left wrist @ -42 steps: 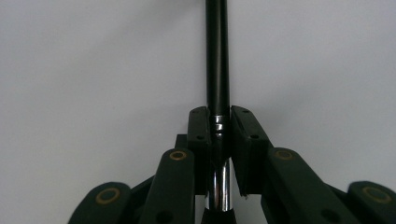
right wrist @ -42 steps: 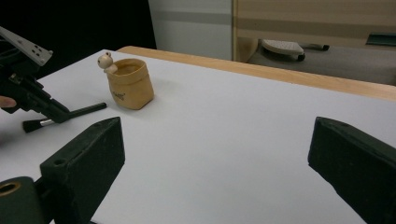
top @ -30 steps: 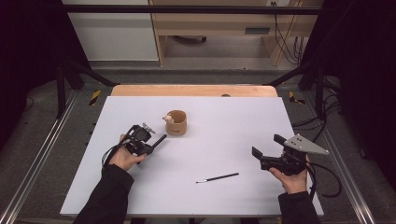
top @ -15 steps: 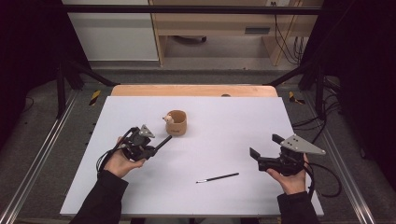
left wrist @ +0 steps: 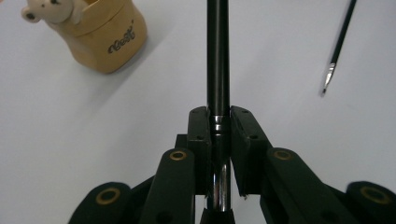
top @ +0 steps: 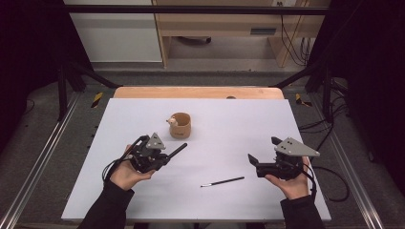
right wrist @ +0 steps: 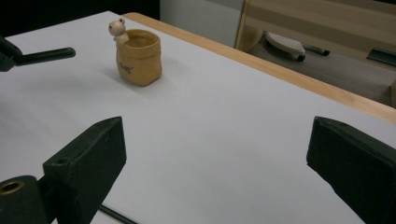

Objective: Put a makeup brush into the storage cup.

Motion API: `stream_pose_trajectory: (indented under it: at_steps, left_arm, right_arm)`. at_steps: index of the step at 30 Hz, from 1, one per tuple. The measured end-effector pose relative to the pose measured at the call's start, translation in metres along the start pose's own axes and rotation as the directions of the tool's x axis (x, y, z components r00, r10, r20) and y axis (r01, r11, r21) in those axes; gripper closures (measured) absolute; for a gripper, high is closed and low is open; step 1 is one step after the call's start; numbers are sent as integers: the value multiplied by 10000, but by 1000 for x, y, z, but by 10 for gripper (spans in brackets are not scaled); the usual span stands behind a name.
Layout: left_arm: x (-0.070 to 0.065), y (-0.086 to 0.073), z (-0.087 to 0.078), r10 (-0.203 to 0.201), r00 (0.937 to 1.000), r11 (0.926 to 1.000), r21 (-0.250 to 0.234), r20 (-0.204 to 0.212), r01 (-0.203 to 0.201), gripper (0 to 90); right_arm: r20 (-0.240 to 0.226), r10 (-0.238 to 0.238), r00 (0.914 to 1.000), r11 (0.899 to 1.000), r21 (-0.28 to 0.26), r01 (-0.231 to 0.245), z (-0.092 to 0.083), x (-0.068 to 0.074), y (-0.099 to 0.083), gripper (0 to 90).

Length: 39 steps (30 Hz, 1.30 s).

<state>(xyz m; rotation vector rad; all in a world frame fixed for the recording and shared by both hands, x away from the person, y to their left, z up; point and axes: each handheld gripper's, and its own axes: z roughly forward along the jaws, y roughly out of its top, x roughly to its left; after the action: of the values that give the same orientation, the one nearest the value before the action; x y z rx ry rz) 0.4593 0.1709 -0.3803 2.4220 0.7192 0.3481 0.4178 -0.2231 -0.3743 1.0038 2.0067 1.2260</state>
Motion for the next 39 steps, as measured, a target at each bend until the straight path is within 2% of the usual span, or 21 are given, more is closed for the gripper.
stream_pose_trajectory:
  at_steps: [4, 11, 20, 23, 30, 39]
  left_arm:
    - [-7, 4, 0, 180, 9996, 9998, -106, 218, -178, 782]
    - [-15, 12, 2, 559, 9980, 9984, -113, 301, -556, 783]
    - [-19, 20, 3, 889, 9940, 9960, -75, 632, -886, 782]
    - [-20, 23, 3, 971, 9927, 9953, -94, 721, -967, 782]
    - [-24, 28, 7, 1206, 9879, 9927, -107, 970, -1202, 783]
    - [-26, 30, 10, 1411, 9811, 9900, -106, 1326, -1410, 783]
  right_arm:
    - [-95, -386, 9992, 9989, 250, 389, 3, 6, 2, 53]
    - [-287, -1039, 9942, 9924, 636, 1056, 8, 17, 8, 56]
    - [-627, -2027, 9772, 9718, 1095, 2087, 17, 31, 23, 64]
    - [-770, -2145, 9737, 9672, 1221, 2227, 19, 36, 27, 66]
    - [-1156, -2738, 9548, 9470, 1411, 2886, 23, 47, 34, 67]
    - [-1700, -3519, 9205, 9106, 1657, 3787, 26, 61, 41, 73]
